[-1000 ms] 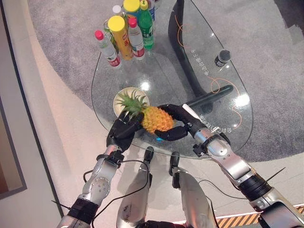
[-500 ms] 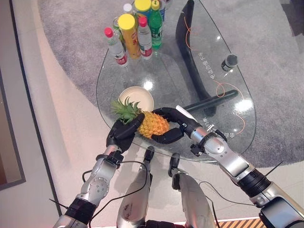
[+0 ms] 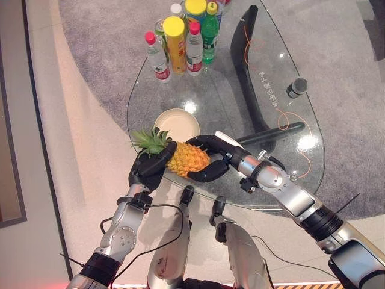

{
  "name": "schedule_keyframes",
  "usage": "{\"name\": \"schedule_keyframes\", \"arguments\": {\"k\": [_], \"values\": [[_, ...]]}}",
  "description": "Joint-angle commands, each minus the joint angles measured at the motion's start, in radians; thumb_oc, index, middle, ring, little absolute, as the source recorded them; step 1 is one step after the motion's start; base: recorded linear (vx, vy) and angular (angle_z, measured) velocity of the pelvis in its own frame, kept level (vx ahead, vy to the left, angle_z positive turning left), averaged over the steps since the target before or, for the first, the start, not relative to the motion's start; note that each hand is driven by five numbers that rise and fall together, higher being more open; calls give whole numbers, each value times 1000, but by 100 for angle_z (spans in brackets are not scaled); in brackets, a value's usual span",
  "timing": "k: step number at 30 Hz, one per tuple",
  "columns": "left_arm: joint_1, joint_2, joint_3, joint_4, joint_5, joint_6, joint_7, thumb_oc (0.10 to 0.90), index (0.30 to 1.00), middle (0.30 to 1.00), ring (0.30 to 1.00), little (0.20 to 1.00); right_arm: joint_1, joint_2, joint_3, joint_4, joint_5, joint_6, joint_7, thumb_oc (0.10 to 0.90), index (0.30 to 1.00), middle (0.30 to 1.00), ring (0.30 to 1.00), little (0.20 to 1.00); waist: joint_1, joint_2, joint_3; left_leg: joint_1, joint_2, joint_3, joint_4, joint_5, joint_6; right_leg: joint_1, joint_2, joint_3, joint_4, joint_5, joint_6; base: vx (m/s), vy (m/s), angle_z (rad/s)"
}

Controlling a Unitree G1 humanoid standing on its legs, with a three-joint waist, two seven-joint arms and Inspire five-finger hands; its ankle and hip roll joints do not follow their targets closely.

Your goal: Pick up the fruit to the plate

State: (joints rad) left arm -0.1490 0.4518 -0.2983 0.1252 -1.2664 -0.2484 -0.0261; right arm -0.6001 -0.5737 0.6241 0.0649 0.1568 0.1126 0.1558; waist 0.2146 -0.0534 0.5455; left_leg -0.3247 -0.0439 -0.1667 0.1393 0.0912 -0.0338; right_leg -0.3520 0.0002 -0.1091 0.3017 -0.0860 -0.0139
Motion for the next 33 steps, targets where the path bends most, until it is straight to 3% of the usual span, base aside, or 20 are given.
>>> {"name": "schedule_keyframes", "arguments": {"k": [1,9,15,16,18,33], "values": [[-64,-35,33,-260,-24,-54,-121,800,900,900,900,900,-77,106,119,-166,38,-118,107,100,300,300,300,200,-1,-46,-25,-5,-86,-32,90,-102,77,84,0,-9,-102,79,40,31,-52,12],[-52,-64,44,-277,-70,-34,-175,800,900,900,900,900,-64,139,108,-146,27,-117,86,100,300,300,300,200,10,-61,-25,1,-88,-51,88,-111,79,96,4,-17,-113,81,38,36,-44,6],[-49,-106,61,-294,-144,-67,-231,800,900,900,900,900,-55,172,102,-125,17,-113,77,100,300,300,300,200,20,-73,-25,7,-89,-62,90,-119,77,109,4,-26,-120,80,36,40,-38,2],[-49,-111,61,-296,-133,-65,-229,753,860,860,860,853,-55,179,103,-122,16,-111,73,100,300,300,300,200,22,-76,-25,7,-90,-65,91,-120,76,112,4,-27,-121,80,36,46,-47,6],[-51,-118,53,-299,-99,-58,-220,111,309,309,309,211,-54,195,105,-120,10,-99,57,100,300,300,300,200,25,-79,-25,9,-90,-71,90,-121,76,114,4,-31,-121,80,36,42,-39,5],[-40,-116,63,-289,-83,-22,-246,100,300,300,300,200,-39,207,83,-110,2,-98,39,100,300,300,300,200,33,-80,-25,6,-96,-87,95,-128,78,116,5,-38,-121,77,35,7,-6,2]]}}
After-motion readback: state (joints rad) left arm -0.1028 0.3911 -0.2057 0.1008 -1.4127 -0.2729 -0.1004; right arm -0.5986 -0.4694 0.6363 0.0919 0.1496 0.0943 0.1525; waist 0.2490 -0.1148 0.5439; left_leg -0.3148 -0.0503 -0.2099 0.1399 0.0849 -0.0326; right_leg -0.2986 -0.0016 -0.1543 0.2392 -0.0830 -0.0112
